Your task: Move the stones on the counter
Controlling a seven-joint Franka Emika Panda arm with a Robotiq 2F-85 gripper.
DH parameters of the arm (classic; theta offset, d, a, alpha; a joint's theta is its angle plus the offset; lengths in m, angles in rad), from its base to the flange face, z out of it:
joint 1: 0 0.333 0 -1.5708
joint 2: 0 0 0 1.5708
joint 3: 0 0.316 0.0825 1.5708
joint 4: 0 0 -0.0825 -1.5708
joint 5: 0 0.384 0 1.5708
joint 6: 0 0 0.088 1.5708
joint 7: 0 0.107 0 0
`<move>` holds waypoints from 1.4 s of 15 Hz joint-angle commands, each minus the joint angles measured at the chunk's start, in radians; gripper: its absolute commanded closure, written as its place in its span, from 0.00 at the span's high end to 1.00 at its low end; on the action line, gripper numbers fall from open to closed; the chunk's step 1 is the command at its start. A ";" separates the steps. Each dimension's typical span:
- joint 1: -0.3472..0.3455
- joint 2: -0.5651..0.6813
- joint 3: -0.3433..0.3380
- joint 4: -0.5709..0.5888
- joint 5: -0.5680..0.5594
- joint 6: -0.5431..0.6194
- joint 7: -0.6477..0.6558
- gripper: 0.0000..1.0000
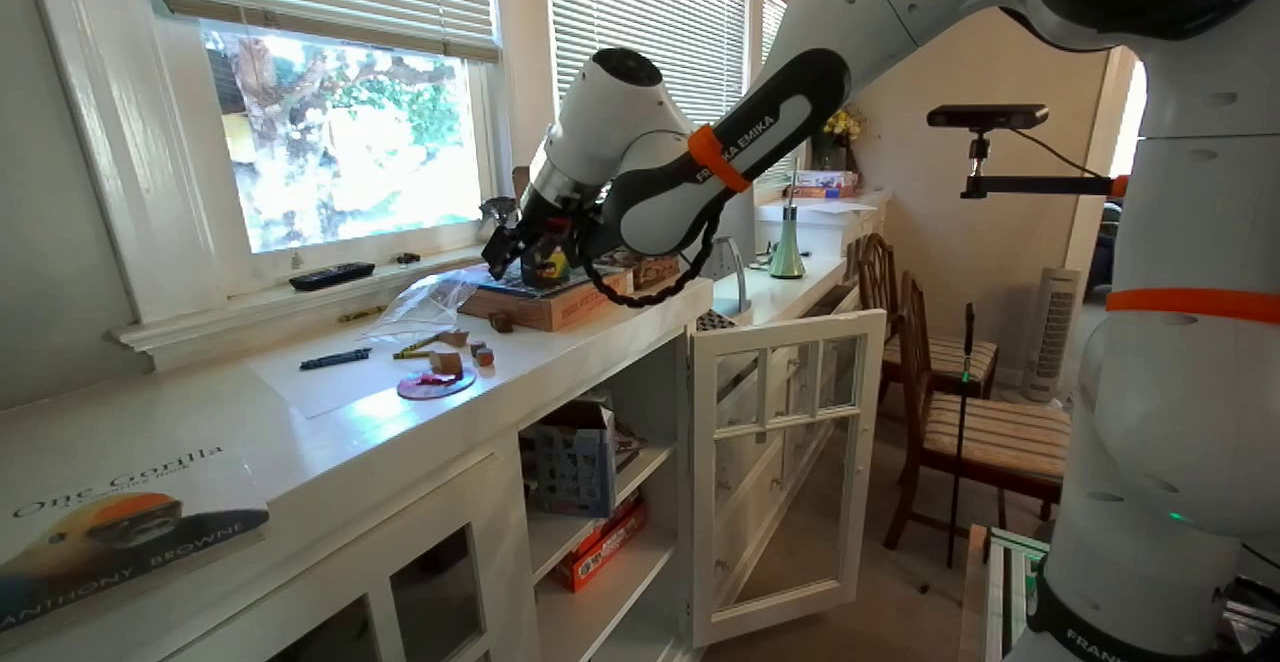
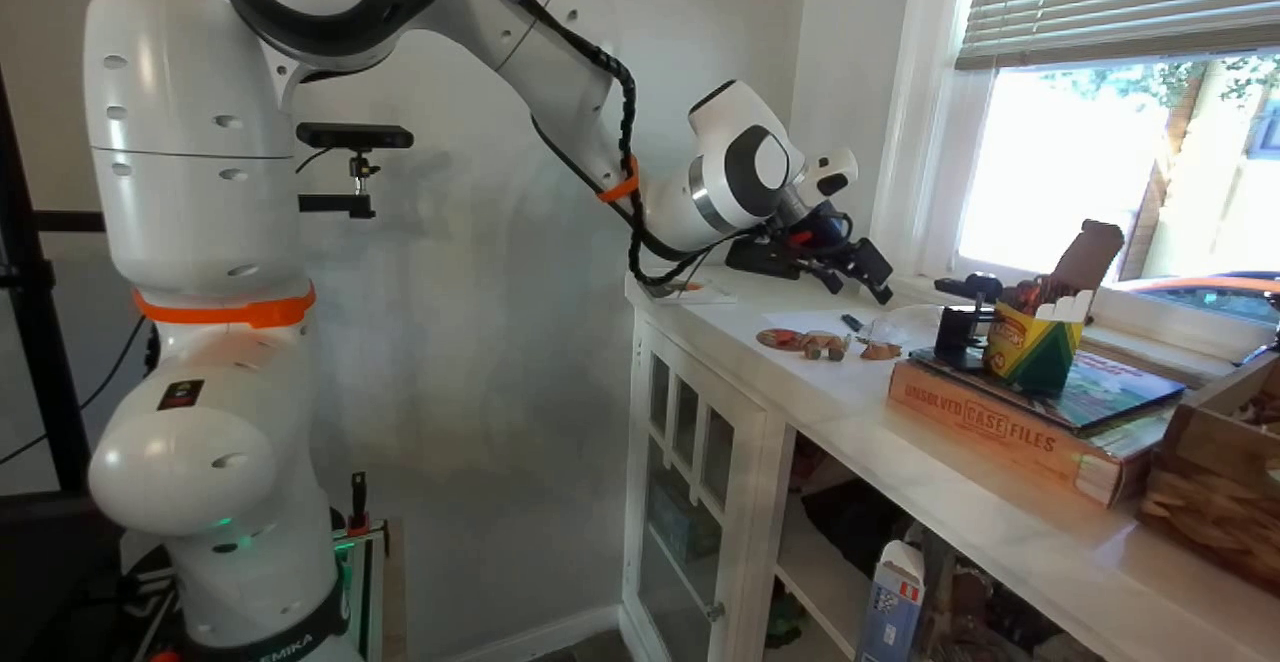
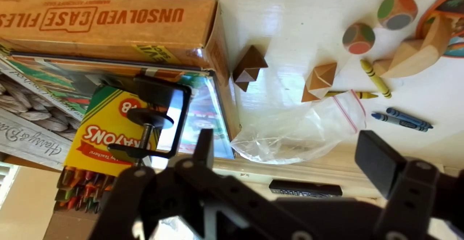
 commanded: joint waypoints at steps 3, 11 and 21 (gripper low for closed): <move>0.016 -0.032 0.023 -0.048 0.186 -0.048 -0.085 1.00; 0.085 -0.111 0.048 -0.057 0.664 -0.326 -0.465 1.00; 0.068 -0.218 0.040 -0.045 0.570 -0.614 -0.527 1.00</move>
